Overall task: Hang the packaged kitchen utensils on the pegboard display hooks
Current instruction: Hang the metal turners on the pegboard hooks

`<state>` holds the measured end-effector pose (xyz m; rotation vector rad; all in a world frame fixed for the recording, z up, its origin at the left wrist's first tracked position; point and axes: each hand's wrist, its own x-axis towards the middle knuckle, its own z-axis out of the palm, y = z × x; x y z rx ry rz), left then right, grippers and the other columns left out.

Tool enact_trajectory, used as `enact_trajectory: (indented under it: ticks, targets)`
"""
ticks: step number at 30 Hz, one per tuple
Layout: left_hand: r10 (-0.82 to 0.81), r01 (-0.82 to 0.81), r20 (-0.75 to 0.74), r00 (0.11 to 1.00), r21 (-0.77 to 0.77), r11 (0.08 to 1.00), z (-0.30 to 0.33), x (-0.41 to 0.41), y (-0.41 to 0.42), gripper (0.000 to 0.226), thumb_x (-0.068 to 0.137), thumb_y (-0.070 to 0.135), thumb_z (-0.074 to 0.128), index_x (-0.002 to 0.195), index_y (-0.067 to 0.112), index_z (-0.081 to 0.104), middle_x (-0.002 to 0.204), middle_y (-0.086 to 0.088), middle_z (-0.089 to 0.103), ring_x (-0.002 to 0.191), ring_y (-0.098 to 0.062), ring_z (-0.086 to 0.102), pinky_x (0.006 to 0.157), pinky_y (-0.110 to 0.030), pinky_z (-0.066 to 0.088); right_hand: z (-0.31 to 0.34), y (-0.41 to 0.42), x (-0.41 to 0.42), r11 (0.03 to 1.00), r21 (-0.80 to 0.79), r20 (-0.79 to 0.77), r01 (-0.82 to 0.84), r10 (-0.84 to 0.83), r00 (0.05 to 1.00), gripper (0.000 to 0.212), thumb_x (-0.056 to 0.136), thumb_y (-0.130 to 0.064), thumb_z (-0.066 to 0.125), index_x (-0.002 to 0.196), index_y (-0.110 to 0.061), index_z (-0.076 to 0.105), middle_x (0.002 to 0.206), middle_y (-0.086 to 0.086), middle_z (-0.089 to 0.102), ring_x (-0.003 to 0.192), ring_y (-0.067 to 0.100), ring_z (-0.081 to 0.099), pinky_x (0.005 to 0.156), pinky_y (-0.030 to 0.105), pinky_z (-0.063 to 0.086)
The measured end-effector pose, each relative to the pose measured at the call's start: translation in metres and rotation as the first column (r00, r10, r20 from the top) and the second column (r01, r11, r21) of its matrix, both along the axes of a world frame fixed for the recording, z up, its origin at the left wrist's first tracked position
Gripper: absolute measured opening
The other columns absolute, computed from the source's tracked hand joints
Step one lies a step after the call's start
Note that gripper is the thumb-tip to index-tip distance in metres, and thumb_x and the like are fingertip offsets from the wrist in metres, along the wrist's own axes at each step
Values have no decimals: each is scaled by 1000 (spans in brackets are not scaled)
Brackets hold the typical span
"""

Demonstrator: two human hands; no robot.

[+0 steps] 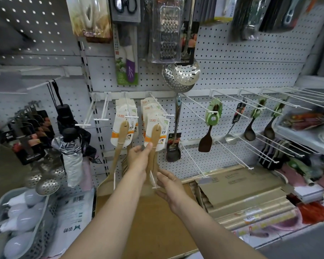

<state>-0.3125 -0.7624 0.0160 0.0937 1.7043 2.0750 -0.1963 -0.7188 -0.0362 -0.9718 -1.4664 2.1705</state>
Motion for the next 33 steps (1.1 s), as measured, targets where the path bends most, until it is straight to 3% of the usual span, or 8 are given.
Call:
enact_trajectory:
  ticks: [4,7,10,13,16,23,29,33]
  targets:
    - [16,-13,80,997,-34,999,-16,13,-22,50,84,43,79,121,17,59,122,1,63,111,-19,57,103,-40,44,2,-8,13,998,-12,47,64,-64,997,12,98,-25,66,109,-31,67,115,-2,66,99,12,61,88,33,56]
    - [-42,40,169,985,14,999,-23,27,-42,32,86,42,77,107,24,62,110,3,66,101,-15,60,99,-40,45,7,-16,19,995,7,49,101,-102,994,11,100,-27,63,110,-31,63,117,-6,63,101,11,57,95,36,52]
    - [-97,83,263,960,63,995,-25,42,-66,25,89,37,74,108,25,62,100,6,61,95,-12,56,99,-39,45,10,-28,23,993,15,41,114,-114,993,14,100,-28,63,113,-30,63,118,-5,63,99,11,58,105,42,49]
    - [-88,52,350,933,110,993,-27,60,-99,27,87,31,76,110,20,67,110,-2,66,103,-17,58,101,-42,50,10,-50,28,995,-38,38,95,-94,995,13,99,-29,62,112,-30,64,114,-4,65,115,22,58,112,48,43]
    - [-60,3,410,910,138,990,-31,76,-131,24,87,26,76,106,17,66,110,-4,66,102,-17,60,94,-41,51,6,-79,35,992,-113,10,63,-62,998,5,98,-29,63,103,-31,62,118,-2,64,114,18,58,105,42,45]
    - [-14,-41,436,900,117,992,-27,83,-205,27,86,25,77,109,22,63,124,-5,61,117,-20,56,76,-36,51,7,-151,40,983,-178,43,-38,46,998,10,94,-34,68,101,-34,61,132,0,58,127,21,50,105,44,41]
    - [1,-62,443,897,122,991,-25,63,-268,38,87,26,77,122,19,63,125,-3,61,119,-18,56,80,-37,54,20,-209,19,991,-130,76,-43,53,996,11,93,-39,69,98,-33,61,134,1,57,125,21,51,104,46,42]
    - [-3,-75,472,882,146,986,-22,36,-327,31,88,24,76,115,16,64,119,-4,59,114,-20,55,90,-41,54,30,-264,-11,993,-99,74,-65,72,995,21,96,-39,65,113,-30,58,139,4,56,127,21,51,102,44,42]
